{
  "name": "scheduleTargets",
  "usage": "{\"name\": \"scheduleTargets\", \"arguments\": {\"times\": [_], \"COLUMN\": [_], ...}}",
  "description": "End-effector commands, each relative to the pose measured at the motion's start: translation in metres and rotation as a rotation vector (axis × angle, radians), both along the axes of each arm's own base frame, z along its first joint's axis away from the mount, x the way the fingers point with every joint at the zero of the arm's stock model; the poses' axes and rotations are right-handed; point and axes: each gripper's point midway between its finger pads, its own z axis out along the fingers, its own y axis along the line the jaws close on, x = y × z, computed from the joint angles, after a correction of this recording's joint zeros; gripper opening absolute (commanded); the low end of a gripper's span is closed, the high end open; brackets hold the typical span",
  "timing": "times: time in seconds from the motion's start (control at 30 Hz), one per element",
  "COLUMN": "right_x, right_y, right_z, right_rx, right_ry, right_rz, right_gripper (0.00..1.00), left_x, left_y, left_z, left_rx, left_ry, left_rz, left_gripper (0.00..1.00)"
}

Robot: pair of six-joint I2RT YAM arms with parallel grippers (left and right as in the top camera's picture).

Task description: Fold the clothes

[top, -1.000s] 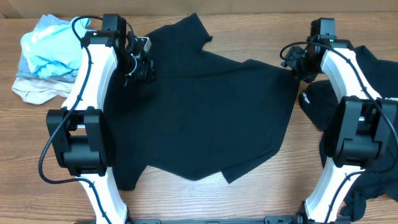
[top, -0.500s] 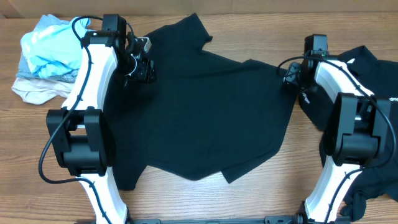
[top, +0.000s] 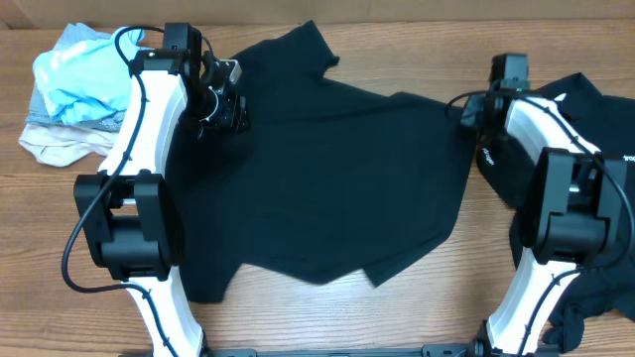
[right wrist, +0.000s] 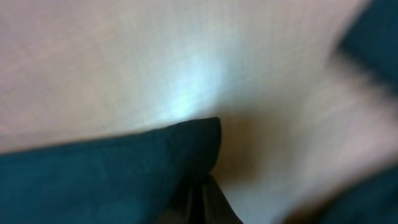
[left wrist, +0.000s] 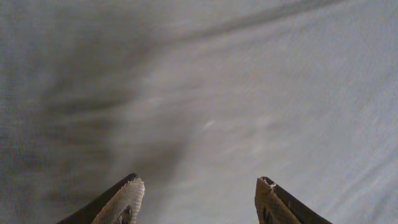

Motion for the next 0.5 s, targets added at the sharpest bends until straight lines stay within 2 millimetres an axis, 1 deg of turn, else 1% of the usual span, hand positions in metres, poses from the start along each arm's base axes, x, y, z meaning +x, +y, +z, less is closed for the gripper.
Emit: {"name": "scheduleTargets", "arguments": {"times": [0.0, 0.03, 0.07, 0.1, 0.13, 0.17, 0.27, 0.33, 0.4, 0.47], "right_x": [0.062, 0.07, 0.077, 0.079, 0.079, 0.076, 0.058, 0.044, 0.022, -0.009], "right_y": [-0.037, -0.037, -0.036, -0.036, -0.035, -0.035, -0.031, -0.026, -0.018, -0.009], "right_z": [0.106, 0.123, 0.138, 0.145, 0.148, 0.15, 0.146, 0.144, 0.141, 0.132], "right_rx": [-0.031, -0.007, 0.017, 0.031, 0.043, 0.061, 0.112, 0.151, 0.2, 0.26], "right_ry": [-0.308, -0.361, -0.405, -0.425, -0.43, -0.421, -0.351, -0.297, -0.219, -0.091], "right_rz": [0.022, 0.043, 0.065, 0.078, 0.086, 0.087, 0.095, 0.098, 0.101, 0.061], "right_gripper": [0.04, 0.04, 0.22, 0.57, 0.82, 0.9, 0.9, 0.86, 0.82, 0.78], "left_x": [0.005, 0.005, 0.005, 0.005, 0.005, 0.005, 0.003, -0.002, -0.009, -0.015], "left_y": [0.001, 0.001, 0.001, 0.001, 0.001, 0.001, 0.001, 0.001, 0.002, 0.002], "left_z": [0.007, 0.007, 0.007, 0.007, 0.007, 0.007, 0.006, 0.005, 0.004, 0.002], "left_rx": [0.001, 0.001, 0.001, 0.001, 0.001, 0.001, 0.002, 0.002, 0.003, 0.005], "left_ry": [-0.025, -0.025, -0.025, -0.025, -0.025, -0.025, -0.016, 0.006, 0.033, 0.06], "left_rz": [0.009, 0.009, 0.009, 0.009, 0.009, 0.009, 0.009, 0.009, 0.009, 0.009], "left_gripper": [0.62, 0.62, 0.63, 0.63, 0.63, 0.64, 0.66, 0.68, 0.7, 0.7]}}
